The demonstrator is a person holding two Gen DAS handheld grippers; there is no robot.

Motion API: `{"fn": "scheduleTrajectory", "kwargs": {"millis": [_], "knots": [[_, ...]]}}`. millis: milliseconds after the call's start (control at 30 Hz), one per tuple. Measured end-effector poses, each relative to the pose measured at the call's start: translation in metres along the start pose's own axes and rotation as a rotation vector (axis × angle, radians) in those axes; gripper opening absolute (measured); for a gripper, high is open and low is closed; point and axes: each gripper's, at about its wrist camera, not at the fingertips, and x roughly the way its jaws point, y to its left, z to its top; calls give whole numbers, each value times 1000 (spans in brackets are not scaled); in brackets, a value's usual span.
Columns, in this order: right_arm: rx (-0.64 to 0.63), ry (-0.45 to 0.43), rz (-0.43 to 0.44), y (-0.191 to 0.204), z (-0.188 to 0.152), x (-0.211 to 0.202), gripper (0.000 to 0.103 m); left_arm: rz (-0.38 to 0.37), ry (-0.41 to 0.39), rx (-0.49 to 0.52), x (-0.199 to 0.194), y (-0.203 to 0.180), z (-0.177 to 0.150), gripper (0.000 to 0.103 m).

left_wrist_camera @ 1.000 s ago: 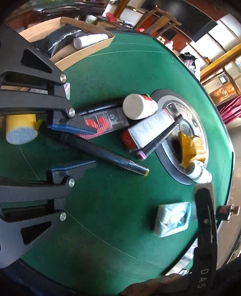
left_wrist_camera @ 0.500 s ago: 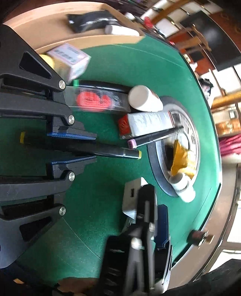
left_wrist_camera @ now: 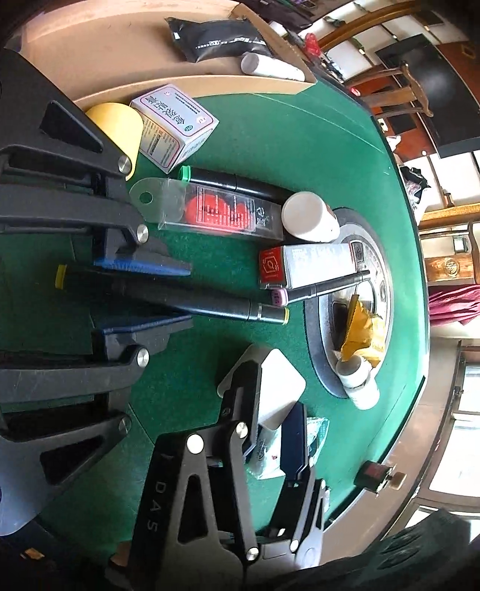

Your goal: Organize objects

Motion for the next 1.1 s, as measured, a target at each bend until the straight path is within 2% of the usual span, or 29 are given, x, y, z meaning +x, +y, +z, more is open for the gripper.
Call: {"fn": "scheduleTrajectory", "kwargs": {"millis": [100, 367, 467, 667, 833, 933, 1100], "knots": [[7, -8, -32, 2, -2, -1, 55, -4, -9, -13, 1, 2, 0, 29], [98, -50, -2, -10, -4, -2, 55, -2, -26, -1, 0, 1, -1, 29], [83, -16, -9, -9, 0, -2, 55, 1, -30, 2, 0, 1, -1, 29], [75, -49, -60, -8, 4, -9, 55, -3, -33, -1, 0, 1, -1, 29], [74, -24, -70, -9, 5, -1, 57, -3, -36, -1, 1, 0, -1, 29], [55, -14, -107, -5, 4, 3, 57, -2, -37, 1, 1, -1, -1, 29], [23, -14, -141, 2, 2, 3, 50, -1, -41, 5, 1, -1, -1, 29]]}}
